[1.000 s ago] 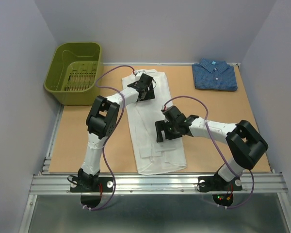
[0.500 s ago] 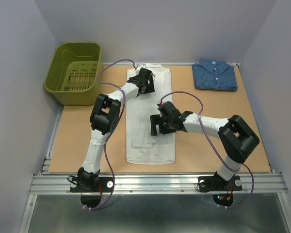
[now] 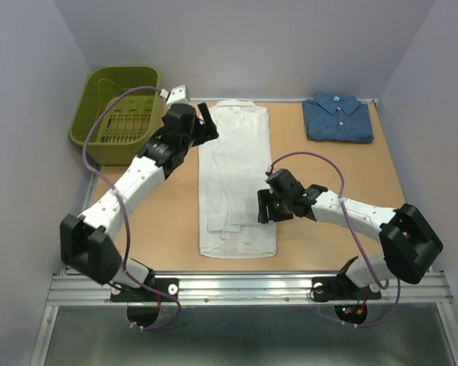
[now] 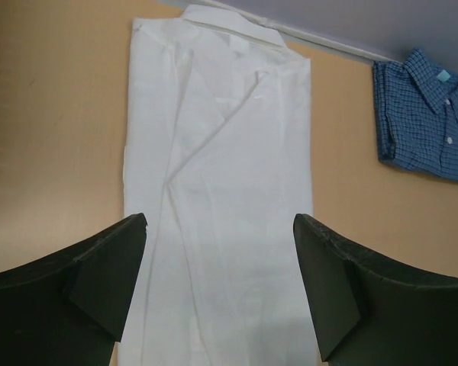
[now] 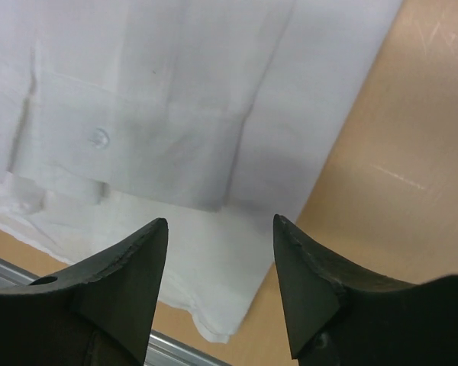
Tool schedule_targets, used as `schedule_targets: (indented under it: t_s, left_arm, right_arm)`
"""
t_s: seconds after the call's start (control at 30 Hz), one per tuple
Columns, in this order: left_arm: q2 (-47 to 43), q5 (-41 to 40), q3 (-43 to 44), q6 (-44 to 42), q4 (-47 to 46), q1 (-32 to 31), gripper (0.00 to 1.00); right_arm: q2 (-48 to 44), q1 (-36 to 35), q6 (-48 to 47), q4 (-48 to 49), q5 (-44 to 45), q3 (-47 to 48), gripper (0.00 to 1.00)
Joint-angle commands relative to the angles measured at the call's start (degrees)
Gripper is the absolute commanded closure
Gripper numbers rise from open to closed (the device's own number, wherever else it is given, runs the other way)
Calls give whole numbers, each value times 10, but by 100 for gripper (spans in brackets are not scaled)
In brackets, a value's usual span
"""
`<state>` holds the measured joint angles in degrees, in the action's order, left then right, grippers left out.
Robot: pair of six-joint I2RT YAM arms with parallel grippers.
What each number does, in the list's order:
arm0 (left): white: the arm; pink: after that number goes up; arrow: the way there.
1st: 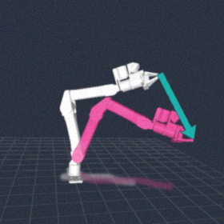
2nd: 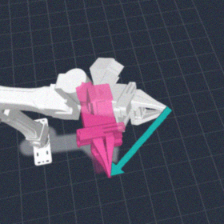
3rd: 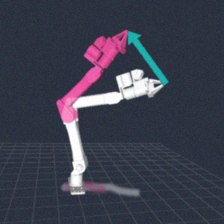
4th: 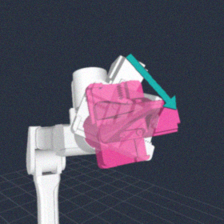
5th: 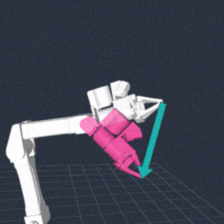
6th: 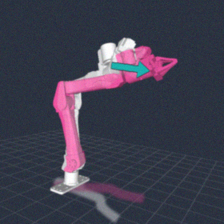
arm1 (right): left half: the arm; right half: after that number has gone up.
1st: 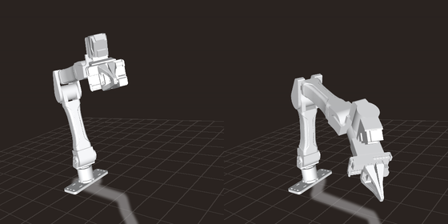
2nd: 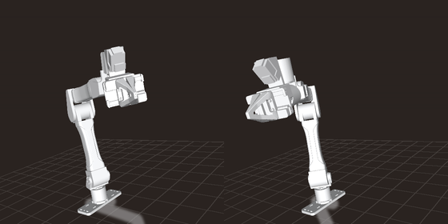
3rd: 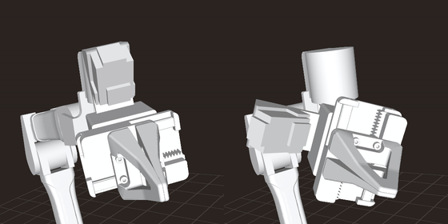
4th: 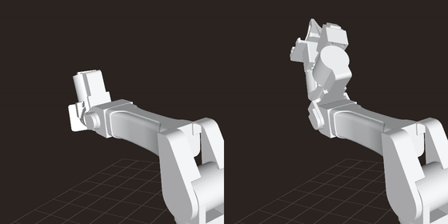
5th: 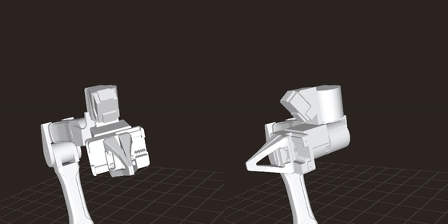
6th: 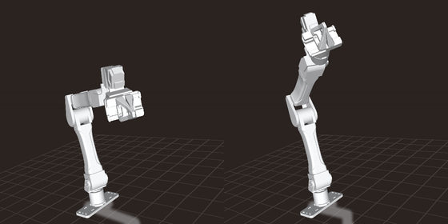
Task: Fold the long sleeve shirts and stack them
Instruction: Fold the shirt
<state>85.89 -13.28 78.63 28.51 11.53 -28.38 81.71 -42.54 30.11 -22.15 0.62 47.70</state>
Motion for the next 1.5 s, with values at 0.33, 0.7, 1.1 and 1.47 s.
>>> schedule_targets:
  t_s: [0.33,0.7,1.1,1.47]
  left_arm:
    - [-273,159,-410,102,54,-6,16]
    - [-274,236,-489,116,68,-8,17]
    - [-236,254,-492,124,81,-22,26]
    - [-224,280,-502,141,101,-77,39]
  right_arm:
    - [1,-3,1,-73,-29,-59,49]
    - [-37,-2,53,-112,26,-80,49]
    - [-81,-3,118,-98,-81,-74,48]
    - [-66,-3,155,-70,-114,-124,48]
